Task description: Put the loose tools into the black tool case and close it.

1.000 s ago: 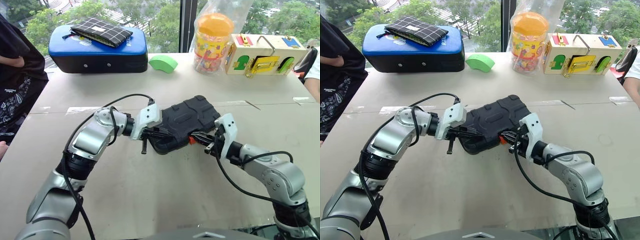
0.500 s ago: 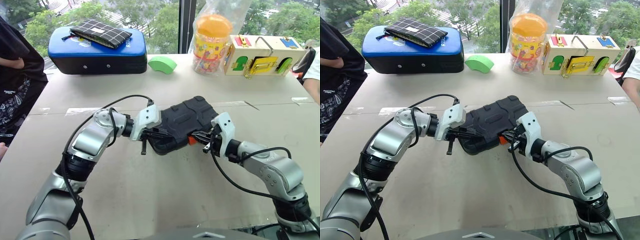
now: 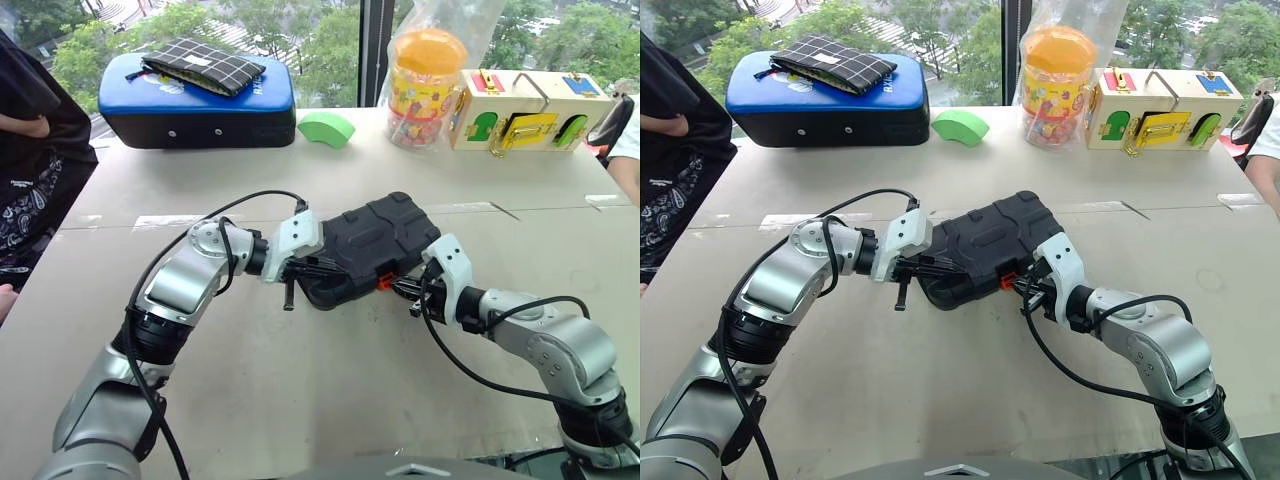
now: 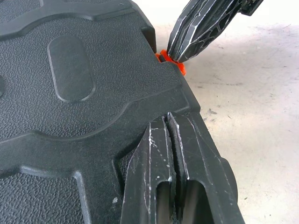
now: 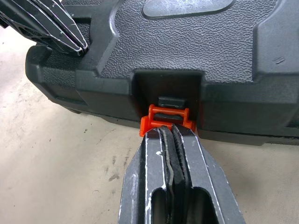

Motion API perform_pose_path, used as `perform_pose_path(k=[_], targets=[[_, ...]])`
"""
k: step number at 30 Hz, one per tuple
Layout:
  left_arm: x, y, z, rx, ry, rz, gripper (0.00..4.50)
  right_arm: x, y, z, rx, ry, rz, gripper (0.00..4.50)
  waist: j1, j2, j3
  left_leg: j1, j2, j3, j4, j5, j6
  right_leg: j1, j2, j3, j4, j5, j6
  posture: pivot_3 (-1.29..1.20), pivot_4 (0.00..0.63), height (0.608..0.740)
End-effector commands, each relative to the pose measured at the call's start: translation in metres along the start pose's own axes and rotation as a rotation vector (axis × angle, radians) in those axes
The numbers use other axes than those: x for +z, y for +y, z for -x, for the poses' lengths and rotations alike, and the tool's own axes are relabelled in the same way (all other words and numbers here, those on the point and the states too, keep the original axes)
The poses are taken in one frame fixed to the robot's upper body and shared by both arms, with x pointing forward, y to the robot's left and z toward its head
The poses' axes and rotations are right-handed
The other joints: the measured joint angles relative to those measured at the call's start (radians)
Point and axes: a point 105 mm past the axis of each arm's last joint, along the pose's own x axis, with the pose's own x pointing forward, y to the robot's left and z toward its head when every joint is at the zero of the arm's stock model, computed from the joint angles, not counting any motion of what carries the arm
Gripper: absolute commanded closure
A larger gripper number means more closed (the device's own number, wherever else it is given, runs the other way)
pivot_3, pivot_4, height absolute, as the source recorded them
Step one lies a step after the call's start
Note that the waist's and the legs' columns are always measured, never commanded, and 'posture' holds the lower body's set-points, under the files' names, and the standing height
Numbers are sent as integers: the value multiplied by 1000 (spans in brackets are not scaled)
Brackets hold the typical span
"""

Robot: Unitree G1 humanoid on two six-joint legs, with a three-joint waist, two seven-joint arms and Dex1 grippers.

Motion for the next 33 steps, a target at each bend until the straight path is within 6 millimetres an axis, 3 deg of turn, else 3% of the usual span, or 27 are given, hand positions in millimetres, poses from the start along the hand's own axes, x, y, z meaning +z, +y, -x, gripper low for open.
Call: perform_pose_path(k=[1,4,9,16,24,33], targets=[[-25,-5,-8,-10,87,67,4448,14,0,2,-10,-60,21,4500,0,0,0,0,0,0,0,0,0,0,0,0,0,0,0,0,150,740],[-25,-4,-8,-7,84,69,4448,25,13,11,79,-130,0,4500,1,1,1,0,0,0,0,0,0,0,0,0,0,0,0,0,150,740],[-25,-4,-9,-8,82,70,4448,13,23,22,143,-78,-3,4500,5,2,1,0,0,0,0,0,1,0,0,0,-1,0,1,0,150,740],[-27,-7,-11,-22,98,61,4448,-22,-2,11,-17,53,-40,4500,4,2,1,0,0,0,-1,-1,1,0,0,0,-2,-2,-1,0,150,740],[-26,-7,-12,-33,108,50,4448,-15,-21,-8,-110,-17,-90,4500,4,3,2,-1,0,0,-1,-1,1,0,0,0,-3,-2,-1,0,150,740],[-24,-8,-14,-38,110,39,4448,1,-4,-11,11,-123,-207,4500,3,4,2,-1,0,0,-1,0,1,0,0,0,-3,-1,1,0,150,740]])
